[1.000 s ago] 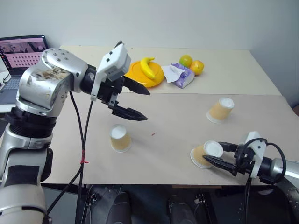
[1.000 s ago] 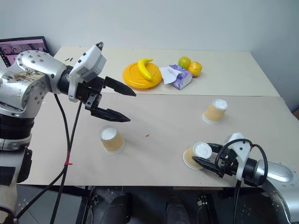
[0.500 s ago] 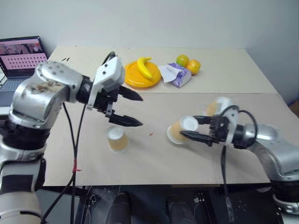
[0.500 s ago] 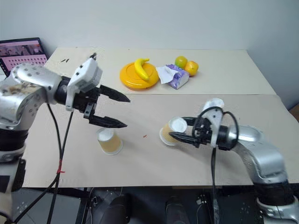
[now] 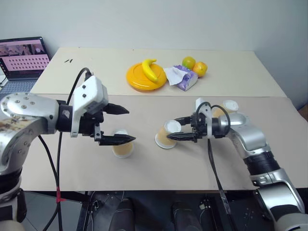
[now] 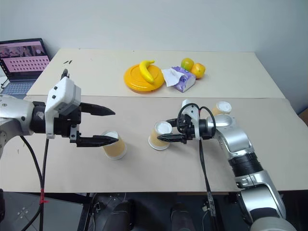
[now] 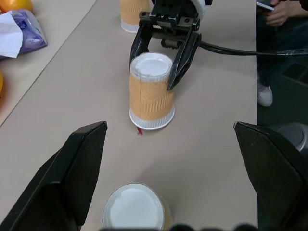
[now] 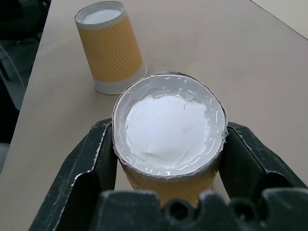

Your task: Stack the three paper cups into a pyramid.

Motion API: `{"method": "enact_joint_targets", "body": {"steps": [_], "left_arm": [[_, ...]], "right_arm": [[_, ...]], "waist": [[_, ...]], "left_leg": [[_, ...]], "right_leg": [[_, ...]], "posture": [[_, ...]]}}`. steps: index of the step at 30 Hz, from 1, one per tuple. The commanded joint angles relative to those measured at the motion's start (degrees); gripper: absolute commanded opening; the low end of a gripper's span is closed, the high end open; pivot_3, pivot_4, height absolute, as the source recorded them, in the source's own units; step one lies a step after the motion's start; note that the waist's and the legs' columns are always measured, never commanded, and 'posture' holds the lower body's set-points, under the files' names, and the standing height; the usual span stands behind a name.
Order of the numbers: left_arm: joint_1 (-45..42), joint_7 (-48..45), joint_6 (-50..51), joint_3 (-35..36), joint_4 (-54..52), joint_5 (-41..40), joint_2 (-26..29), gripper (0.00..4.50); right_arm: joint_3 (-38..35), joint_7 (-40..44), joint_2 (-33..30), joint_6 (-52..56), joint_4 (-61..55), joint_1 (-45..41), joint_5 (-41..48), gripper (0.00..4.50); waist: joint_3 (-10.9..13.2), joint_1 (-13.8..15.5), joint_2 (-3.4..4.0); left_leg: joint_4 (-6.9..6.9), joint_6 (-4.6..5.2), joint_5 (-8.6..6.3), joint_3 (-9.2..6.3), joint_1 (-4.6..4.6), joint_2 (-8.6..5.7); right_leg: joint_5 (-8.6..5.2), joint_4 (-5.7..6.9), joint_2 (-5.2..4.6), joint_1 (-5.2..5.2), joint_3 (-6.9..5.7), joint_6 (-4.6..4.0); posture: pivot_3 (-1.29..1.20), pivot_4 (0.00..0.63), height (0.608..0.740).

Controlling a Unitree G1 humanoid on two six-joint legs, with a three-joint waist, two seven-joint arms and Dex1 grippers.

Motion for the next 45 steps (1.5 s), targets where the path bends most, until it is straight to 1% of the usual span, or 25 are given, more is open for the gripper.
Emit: {"method": "enact_joint_targets", "body": {"steps": [1,4,5,6,9,11,14,17,19,22,25,27,30,33,35,41,45], "left_arm": [[0.47,3.39,1.32,3.13,-2.76,-2.58,0.49,4.5],[0.69,5.15,1.66,3.34,-3.24,-4.31,0.46,4.5],[0.64,5.57,1.59,3.13,-3.2,-4.73,0.43,4.5],[0.48,5.92,1.35,2.78,-3.05,-5.03,0.39,4.5],[-0.07,6.49,0.31,1.69,-2.31,-5.64,0.41,4.5],[-0.68,6.37,-0.61,0.57,-1.52,-5.57,0.27,4.5],[-2.35,5.32,-2.47,-2.2,0.58,-5.19,-0.34,4.5],[-4.39,3.93,-5.22,-5.67,3.17,-3.92,-1.3,4.5],[-6.35,2.47,-7.56,-8.42,5.56,-2.56,-2.36,4.5],[-9.11,-0.08,-10.77,-11.87,8.99,-0.53,-3.77,4.5],[-11.61,-2.65,-13.85,-14.58,12.48,1.57,-5.16,4.5],[-12.95,-4.19,-15.57,-15.88,14.52,2.83,-5.91,4.5],[-14.87,-6.01,-17.5,-17.49,17.05,4.38,-7.05,4.5],[-15.91,-6.8,-18.44,-18.18,18.21,5.39,-7.94,4.5],[-16.37,-6.85,-18.37,-18.32,18.13,5.58,-8.56,4.5],[-16.19,-6.08,-16.94,-17.26,16.89,5.35,-8.98,4.5],[-15.89,-4.38,-13.84,-15.56,14.83,3.28,-8.85,4.5]], "right_arm": [[-0.29,1.96,0.77,-2.7,2.32,-2.56,-1.21,3.18],[-0.15,3.63,1.19,-3.34,3.95,-3.34,-1.93,4.04],[-0.41,3.98,1.31,-3.27,3.94,-3.43,-1.84,4.19],[-0.8,4.09,1.45,-3.41,3.77,-3.48,-1.81,4.49],[-2.15,3.38,1.41,-3.34,2.39,-3.56,-1.74,4.49],[-4.11,3.09,1.0,-1.5,0.27,-3.87,0.11,4.49],[-12.38,1.11,-1.0,8.2,-4.2,-7.26,8.92,4.49],[-19.13,-0.99,-6.23,13.68,-6.78,-9.83,13.0,4.49],[-21.85,-2.87,-11.22,11.46,-6.78,-9.15,10.16,4.49],[-23.43,-5.6,-17.5,5.1,-4.39,-4.87,3.75,4.49],[-27.51,-9.6,-20.94,-0.4,0.69,1.69,-0.26,4.49],[-30.4,-11.62,-21.72,-3.35,3.27,6.63,-1.29,4.49],[-33.95,-12.72,-20.9,-5.6,4.37,14.2,-0.56,4.49],[-34.0,-13.43,-19.64,-8.94,6.28,18.36,-1.4,4.49],[-32.92,-13.67,-18.83,-10.87,7.87,19.08,-2.17,4.49],[-29.57,-13.44,-16.58,-13.29,12.83,14.54,-3.35,4.49],[-26.38,-12.73,-15.13,-16.25,19.81,8.84,-5.54,4.49]], "waist": [[0.0,0.06,0.0],[0.0,-0.01,0.0],[0.0,0.02,0.0],[0.0,0.0,0.0],[0.0,-0.12,0.0],[0.0,-0.09,0.0],[0.03,0.06,0.03],[0.04,0.47,0.05],[0.03,1.08,0.04],[0.01,1.79,0.01],[0.01,1.59,0.0],[0.01,1.54,0.01],[0.04,1.38,0.06],[0.04,0.59,0.09],[0.04,-0.04,0.11],[0.04,-0.85,0.11],[0.05,-0.77,0.13]], "left_leg": [[0.0,0.0,0.0,-0.01,0.0,0.0],[-0.01,0.0,0.0,-0.01,0.01,0.0],[-0.03,-0.01,0.0,-0.01,0.01,0.0],[-0.04,-0.01,0.0,-0.01,0.01,0.0],[-0.05,-0.01,0.0,-0.01,0.01,0.0],[-0.05,-0.01,0.0,-0.02,0.01,0.0],[-0.06,-0.03,0.01,-0.02,0.0,-0.01],[-0.09,-0.04,0.02,-0.02,0.0,-0.01],[-0.16,-0.04,0.01,-0.04,0.0,-0.02],[-0.2,-0.04,0.0,-0.04,0.0,-0.02],[-0.2,-0.03,0.0,-0.03,-0.01,-0.02],[-0.2,-0.02,0.0,-0.04,-0.02,-0.03],[-0.22,-0.01,0.0,-0.03,-0.03,-0.04],[-0.22,-0.01,0.0,-0.02,-0.02,-0.03],[-0.19,-0.01,0.01,-0.03,0.05,-0.04],[-0.17,-0.03,0.03,-0.02,0.22,-0.03],[-0.18,-0.03,0.03,-0.03,0.19,-0.04]], "right_leg": [[0.0,0.0,0.0,0.0,0.0,0.0],[0.0,0.0,0.0,0.0,0.0,-0.01],[0.0,-0.01,0.0,0.0,0.0,-0.01],[0.0,-0.01,0.0,0.0,-0.01,-0.01],[0.0,-0.01,0.0,0.0,-0.01,-0.01],[0.0,0.0,0.0,0.0,-0.01,-0.01],[0.0,0.0,0.0,-0.01,-0.01,-0.02],[0.01,-0.01,0.0,-0.01,-0.01,-0.03],[-0.01,-0.06,-0.01,-0.02,-0.07,-0.05],[-0.06,-0.14,-0.01,0.0,-0.13,-0.11],[-0.06,-0.15,-0.02,-0.01,-0.11,-0.11],[-0.06,-0.13,-0.02,-0.02,-0.11,-0.11],[-0.06,-0.11,-0.02,-0.04,-0.08,-0.11],[-0.06,-0.09,-0.01,-0.04,-0.06,-0.11],[-0.06,-0.08,-0.01,0.02,-0.06,-0.11],[-0.06,-0.02,-0.01,0.12,-0.01,-0.08],[-0.06,-0.05,-0.01,0.12,-0.01,-0.09]], "posture": [[0.0,0.15,0.732],[0.0,0.15,0.732],[0.0,0.15,0.732],[0.0,0.15,0.732],[0.0,0.15,0.732],[0.0,0.15,0.732],[0.0,0.15,0.732],[0.0,0.15,0.732],[0.0,0.15,0.732],[0.0,0.15,0.732],[0.0,0.15,0.732],[0.0,0.15,0.732],[0.0,0.15,0.732],[0.0,0.15,0.732],[0.0,0.15,0.732],[0.0,0.15,0.732],[0.0,0.15,0.732]]}}
